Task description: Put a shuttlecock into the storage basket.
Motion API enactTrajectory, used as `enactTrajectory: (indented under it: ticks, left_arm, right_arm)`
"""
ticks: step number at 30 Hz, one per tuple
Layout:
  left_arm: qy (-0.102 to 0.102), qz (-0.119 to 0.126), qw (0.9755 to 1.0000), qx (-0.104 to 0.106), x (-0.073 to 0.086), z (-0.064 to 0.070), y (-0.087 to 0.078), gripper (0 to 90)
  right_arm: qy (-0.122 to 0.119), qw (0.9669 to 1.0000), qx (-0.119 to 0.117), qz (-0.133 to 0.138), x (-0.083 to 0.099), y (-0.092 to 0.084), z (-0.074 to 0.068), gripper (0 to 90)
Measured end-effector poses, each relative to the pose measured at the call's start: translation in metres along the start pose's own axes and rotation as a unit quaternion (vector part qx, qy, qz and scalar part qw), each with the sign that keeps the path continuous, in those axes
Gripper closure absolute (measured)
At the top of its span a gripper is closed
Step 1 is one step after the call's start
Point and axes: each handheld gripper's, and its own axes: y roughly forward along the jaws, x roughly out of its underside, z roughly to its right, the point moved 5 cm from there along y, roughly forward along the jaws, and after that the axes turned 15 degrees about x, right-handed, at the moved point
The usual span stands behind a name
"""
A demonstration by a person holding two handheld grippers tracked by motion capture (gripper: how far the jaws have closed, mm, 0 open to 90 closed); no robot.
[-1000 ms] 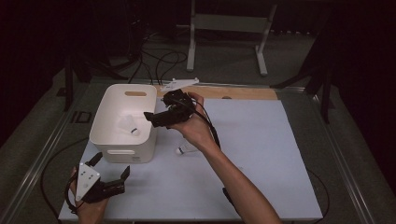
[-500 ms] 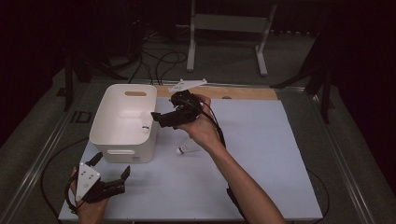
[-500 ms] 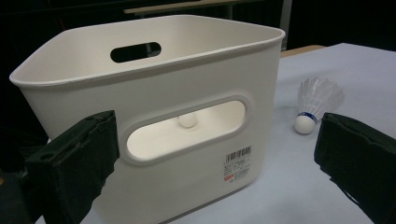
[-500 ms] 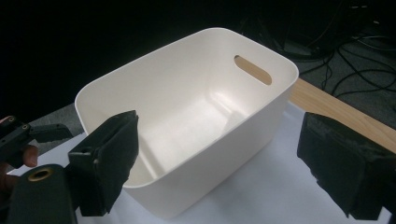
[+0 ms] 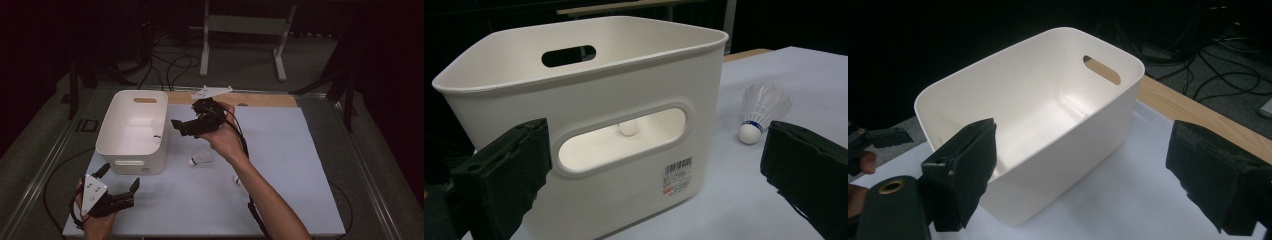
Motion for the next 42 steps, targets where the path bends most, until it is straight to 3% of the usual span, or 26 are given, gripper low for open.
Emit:
enactTrajectory:
  ticks: [27, 42]
  left_arm:
    - [0.000, 0.001, 1.0000, -0.002, 0.000, -0.001, -0.001, 0.5]
    - [0.002, 0.002, 1.0000, -0.003, -0.001, -0.001, -0.001, 0.6]
  right_arm:
    - [0.004, 0.9995, 0.032, -0.006, 0.024, -0.015, 0.029, 13.1]
    - [0.007, 0.9991, 0.041, -0.011, 0.032, -0.018, 0.036, 13.1]
